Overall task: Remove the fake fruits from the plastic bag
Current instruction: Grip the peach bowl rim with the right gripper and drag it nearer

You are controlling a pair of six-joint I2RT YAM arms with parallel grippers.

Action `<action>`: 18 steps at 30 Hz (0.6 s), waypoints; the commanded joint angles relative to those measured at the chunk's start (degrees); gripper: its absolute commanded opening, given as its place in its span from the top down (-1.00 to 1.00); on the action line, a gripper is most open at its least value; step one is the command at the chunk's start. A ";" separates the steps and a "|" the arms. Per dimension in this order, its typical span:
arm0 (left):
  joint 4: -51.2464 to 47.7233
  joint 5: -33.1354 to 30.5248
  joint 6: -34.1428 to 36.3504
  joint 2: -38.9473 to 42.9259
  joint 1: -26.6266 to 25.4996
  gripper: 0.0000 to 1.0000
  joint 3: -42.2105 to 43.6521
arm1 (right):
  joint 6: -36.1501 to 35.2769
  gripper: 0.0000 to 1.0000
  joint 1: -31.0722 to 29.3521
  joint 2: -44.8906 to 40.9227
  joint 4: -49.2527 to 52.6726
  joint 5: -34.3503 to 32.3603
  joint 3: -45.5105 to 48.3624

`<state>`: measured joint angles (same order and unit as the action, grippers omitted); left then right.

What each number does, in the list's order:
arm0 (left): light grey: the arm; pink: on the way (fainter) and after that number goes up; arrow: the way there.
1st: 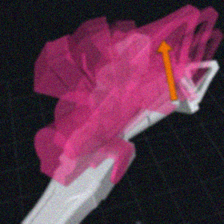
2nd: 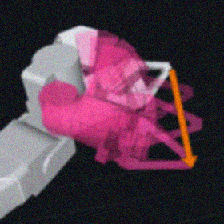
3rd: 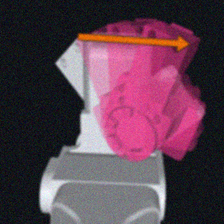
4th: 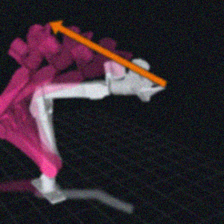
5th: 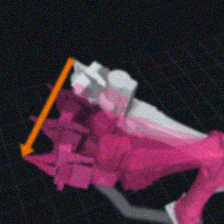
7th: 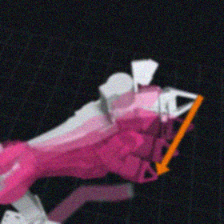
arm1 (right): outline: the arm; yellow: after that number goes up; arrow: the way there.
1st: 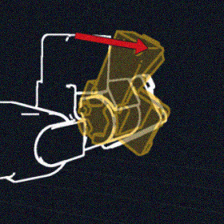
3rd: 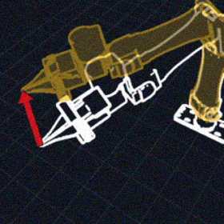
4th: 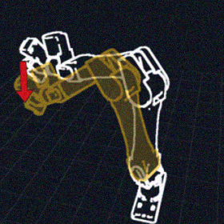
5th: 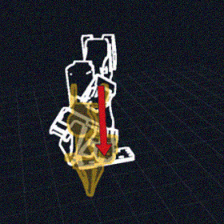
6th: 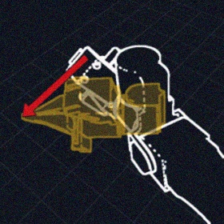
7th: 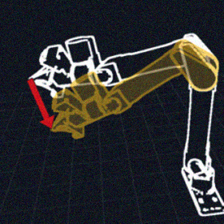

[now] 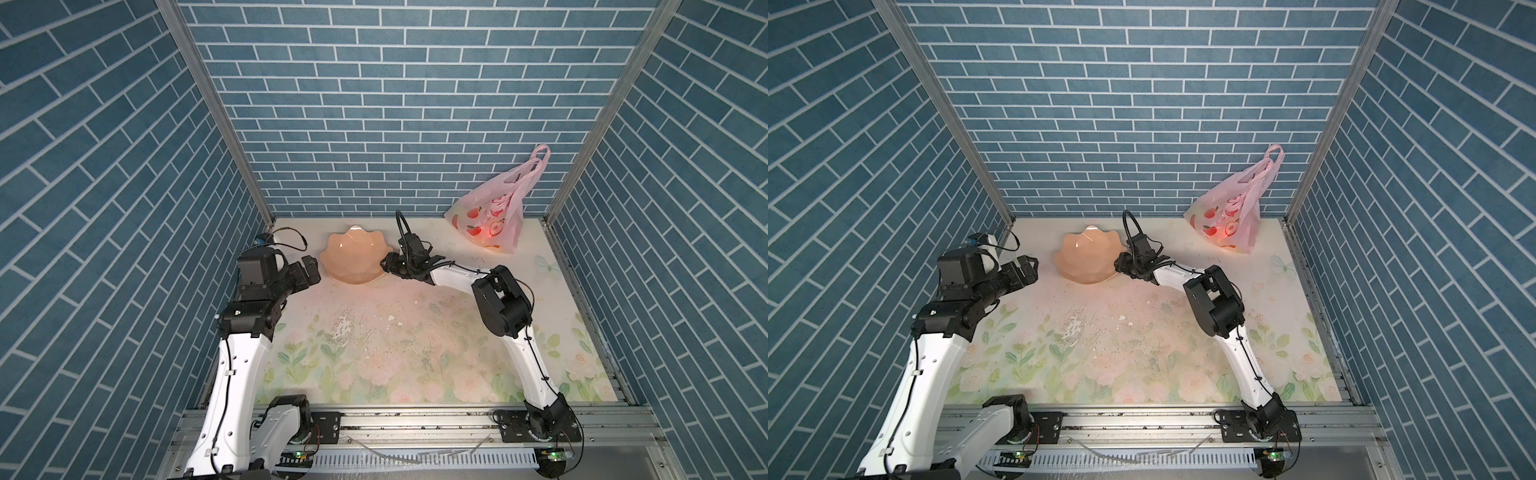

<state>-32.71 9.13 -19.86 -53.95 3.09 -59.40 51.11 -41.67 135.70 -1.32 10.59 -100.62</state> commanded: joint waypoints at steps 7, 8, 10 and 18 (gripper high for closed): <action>-0.97 0.54 0.52 -0.14 0.32 -0.99 0.51 | 3.27 0.37 -0.61 1.03 0.72 1.69 -2.42; -1.09 0.49 0.57 -0.24 0.33 -0.99 0.43 | 3.42 0.44 -0.61 1.04 0.48 1.87 -2.17; -1.26 0.46 0.66 -0.33 0.33 -0.99 0.35 | 3.64 0.53 -0.64 0.88 0.21 2.14 -1.70; -1.80 -0.56 0.92 -0.45 0.33 -0.99 0.25 | 4.68 0.99 -0.58 -1.36 -0.98 3.45 1.10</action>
<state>-33.26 9.08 -19.79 -54.33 3.14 -59.40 55.18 -42.00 135.48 -3.42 13.72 -101.45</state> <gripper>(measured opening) 0.994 0.060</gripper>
